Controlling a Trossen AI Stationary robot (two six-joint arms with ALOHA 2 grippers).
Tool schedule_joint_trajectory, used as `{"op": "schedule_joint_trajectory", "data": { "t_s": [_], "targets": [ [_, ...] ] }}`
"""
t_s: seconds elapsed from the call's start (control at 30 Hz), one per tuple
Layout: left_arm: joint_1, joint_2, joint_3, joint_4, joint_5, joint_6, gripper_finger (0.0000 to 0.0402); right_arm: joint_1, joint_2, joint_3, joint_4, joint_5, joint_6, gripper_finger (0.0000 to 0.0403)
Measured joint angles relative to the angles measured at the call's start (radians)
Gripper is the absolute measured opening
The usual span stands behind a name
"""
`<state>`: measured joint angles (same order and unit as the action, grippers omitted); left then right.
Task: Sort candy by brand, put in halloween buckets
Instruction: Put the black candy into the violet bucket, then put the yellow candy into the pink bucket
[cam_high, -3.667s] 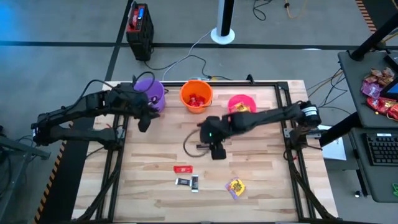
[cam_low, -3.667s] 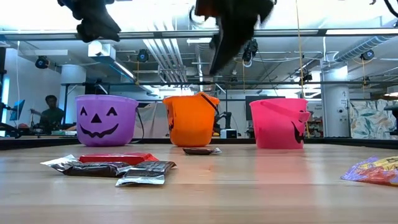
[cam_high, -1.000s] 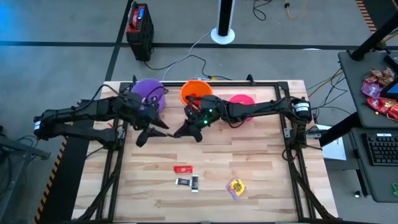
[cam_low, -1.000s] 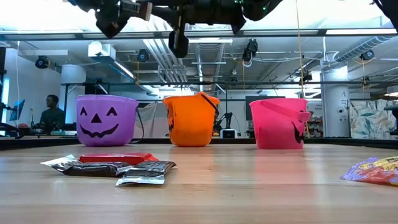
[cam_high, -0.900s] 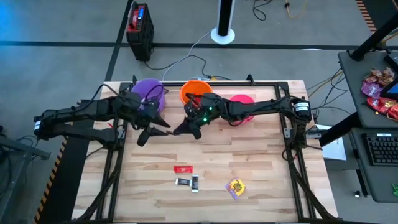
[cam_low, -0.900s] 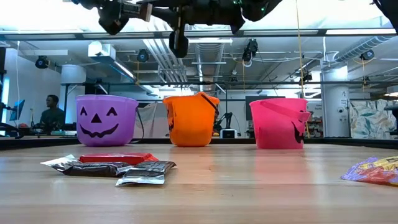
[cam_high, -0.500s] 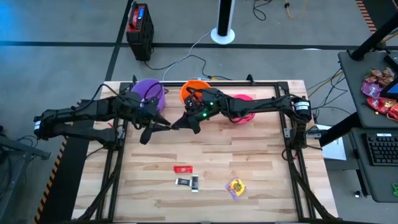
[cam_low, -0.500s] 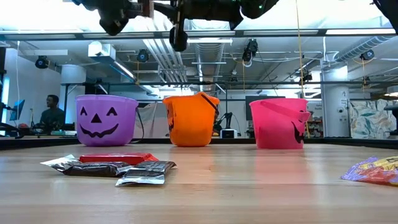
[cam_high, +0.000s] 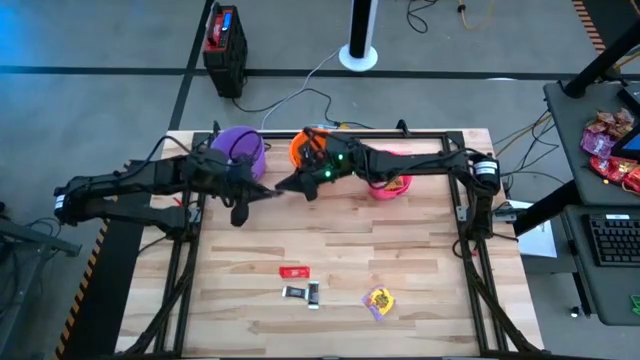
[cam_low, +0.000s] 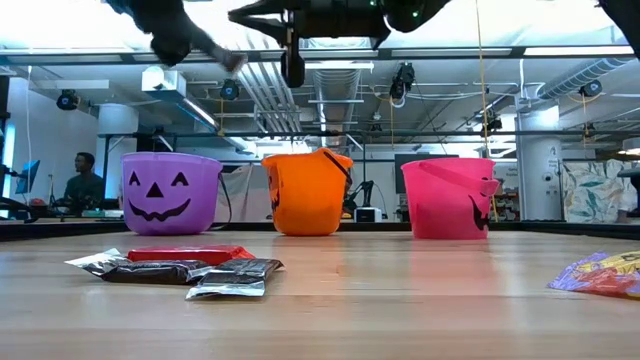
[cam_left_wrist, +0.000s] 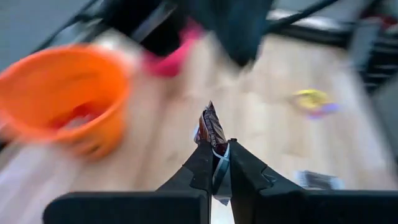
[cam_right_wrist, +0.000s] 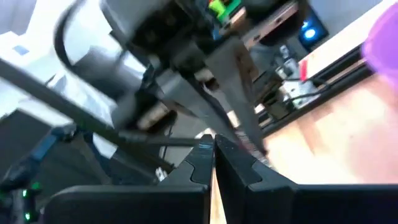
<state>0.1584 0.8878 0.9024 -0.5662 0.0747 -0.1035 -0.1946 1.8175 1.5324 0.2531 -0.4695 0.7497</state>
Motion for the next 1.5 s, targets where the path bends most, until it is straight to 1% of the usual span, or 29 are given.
{"op": "schedule_joint_trajectory", "data": {
  "t_s": [0.1, 0.17, 0.2, 0.27, 0.3, 0.4, 0.53, 0.6, 0.67, 0.73, 0.87, 1.03, 1.17, 1.3, 1.37, 1.5],
  "targets": [
    [0.012, -0.008, 0.005, -0.083, -0.169, -0.075, 0.0006, -0.036, -0.002, 0.031, -0.056, 0.002, 0.010, 0.0009],
    [0.047, -0.009, 0.028, -0.158, -0.267, -0.151, 0.0006, -0.057, -0.002, 0.061, -0.106, 0.002, 0.009, 0.0009],
    [0.072, -0.008, 0.042, -0.197, -0.300, -0.185, 0.0006, -0.066, -0.002, 0.076, -0.124, 0.002, 0.006, 0.0009],
    [0.142, -0.003, 0.069, -0.256, -0.311, -0.220, 0.0006, -0.082, -0.002, 0.108, -0.162, 0.002, -0.017, 0.0009],
    [0.182, 0.001, 0.080, -0.276, -0.307, -0.232, 0.0006, -0.089, -0.002, 0.125, -0.184, 0.002, -0.038, 0.0009],
    [0.325, 0.026, 0.106, -0.301, -0.242, -0.245, 0.0006, -0.110, -0.002, 0.180, -0.284, 0.001, -0.104, 0.0009],
    [0.545, 0.102, 0.117, -0.334, -0.055, -0.191, 0.0006, -0.140, -0.003, 0.241, -0.446, 0.001, -0.182, 0.0009],
    [0.631, 0.160, 0.117, -0.369, 0.012, -0.155, 0.0006, -0.154, -0.003, 0.269, -0.539, 0.001, -0.209, 0.0009],
    [0.695, 0.221, 0.117, -0.418, 0.025, -0.120, 0.0006, -0.164, -0.003, 0.299, -0.644, 0.002, -0.245, 0.0009],
    [0.736, 0.272, 0.117, -0.457, 0.025, -0.091, 0.0014, -0.169, -0.003, 0.329, -0.758, 0.002, -0.279, 0.0009],
    [0.746, 0.342, 0.117, -0.471, 0.024, -0.068, 0.0056, -0.168, -0.003, 0.385, -0.978, 0.034, -0.334, 0.0009],
    [0.747, 0.382, 0.117, -0.467, 0.013, -0.056, 0.0103, -0.156, -0.004, 0.442, -1.226, 0.052, -0.369, 0.0009],
    [0.746, 0.374, 0.117, -0.466, 0.013, -0.036, 0.0124, -0.123, -0.013, 0.455, -1.460, 0.051, -0.363, 0.0009],
    [0.746, 0.329, 0.117, -0.466, 0.014, -0.026, 0.0129, -0.052, -0.017, 0.438, -1.714, 0.052, -0.322, 0.0009],
    [0.741, 0.294, 0.117, -0.465, 0.014, -0.025, 0.0129, 0.006, -0.017, 0.412, -1.778, 0.053, -0.295, 0.0013],
    [0.726, 0.203, 0.117, -0.460, 0.015, -0.031, 0.0129, 0.135, -0.030, 0.318, -1.756, 0.052, -0.242, 0.0031]
  ]
}}
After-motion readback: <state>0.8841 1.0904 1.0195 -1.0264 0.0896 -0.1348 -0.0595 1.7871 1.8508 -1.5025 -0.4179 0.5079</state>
